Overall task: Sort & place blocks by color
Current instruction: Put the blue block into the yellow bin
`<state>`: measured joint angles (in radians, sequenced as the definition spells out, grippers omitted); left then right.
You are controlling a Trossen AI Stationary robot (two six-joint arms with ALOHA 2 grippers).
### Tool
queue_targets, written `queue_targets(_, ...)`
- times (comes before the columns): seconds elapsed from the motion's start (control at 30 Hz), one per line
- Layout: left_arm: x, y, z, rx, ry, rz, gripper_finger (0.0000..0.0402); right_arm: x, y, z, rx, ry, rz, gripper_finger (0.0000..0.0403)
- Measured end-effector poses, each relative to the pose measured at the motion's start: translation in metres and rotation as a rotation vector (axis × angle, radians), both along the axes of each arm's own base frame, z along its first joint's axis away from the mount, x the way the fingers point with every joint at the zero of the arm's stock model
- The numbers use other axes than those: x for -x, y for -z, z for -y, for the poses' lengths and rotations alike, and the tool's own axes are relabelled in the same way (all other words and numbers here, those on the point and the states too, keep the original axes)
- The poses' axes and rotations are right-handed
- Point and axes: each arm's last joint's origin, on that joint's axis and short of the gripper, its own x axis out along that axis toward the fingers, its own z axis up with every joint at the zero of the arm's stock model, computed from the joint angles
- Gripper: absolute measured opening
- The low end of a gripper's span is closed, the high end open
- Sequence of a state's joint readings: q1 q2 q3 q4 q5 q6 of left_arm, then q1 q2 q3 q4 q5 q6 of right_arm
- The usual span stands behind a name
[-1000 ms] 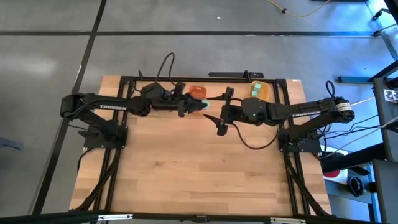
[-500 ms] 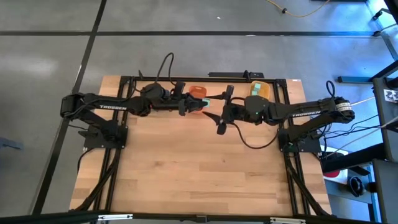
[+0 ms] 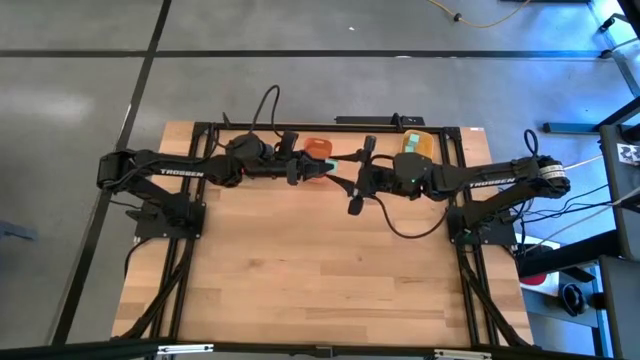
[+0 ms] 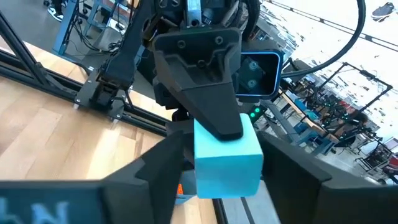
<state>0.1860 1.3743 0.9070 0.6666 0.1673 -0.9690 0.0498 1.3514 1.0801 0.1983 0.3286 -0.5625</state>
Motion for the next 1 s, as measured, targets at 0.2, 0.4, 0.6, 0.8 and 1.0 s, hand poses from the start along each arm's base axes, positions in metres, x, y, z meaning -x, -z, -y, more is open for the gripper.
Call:
queue_targets(0.2, 0.0, 0.001, 0.0, 0.005, 0.002, -0.008, 0.0119, -0.003, 0.003, 0.0, 0.001, -0.011, -0.01, 0.0135)
queue_targets(0.4, 0.0, 0.001, -0.002, -0.005, -0.01, -0.006, 0.0132, -0.003, 0.003, 0.0, 0.002, 0.012, -0.007, 0.0134)
queue_targets(0.6, 0.011, -0.007, -0.022, -0.051, 0.014, 0.024, 0.0218, 0.012, -0.005, 0.002, -0.026, 0.047, -0.024, 0.0134)
queue_targets(0.8, 0.04, -0.023, -0.04, -0.19, 0.038, -0.004, 0.0232, 0.05, -0.016, 0.006, -0.084, 0.149, -0.113, 0.0134)
queue_targets(1.0, 0.072, -0.028, -0.028, -0.462, -0.108, -0.201, 0.023, 0.1, -0.021, 0.018, -0.259, 0.25, -0.142, 0.0135)
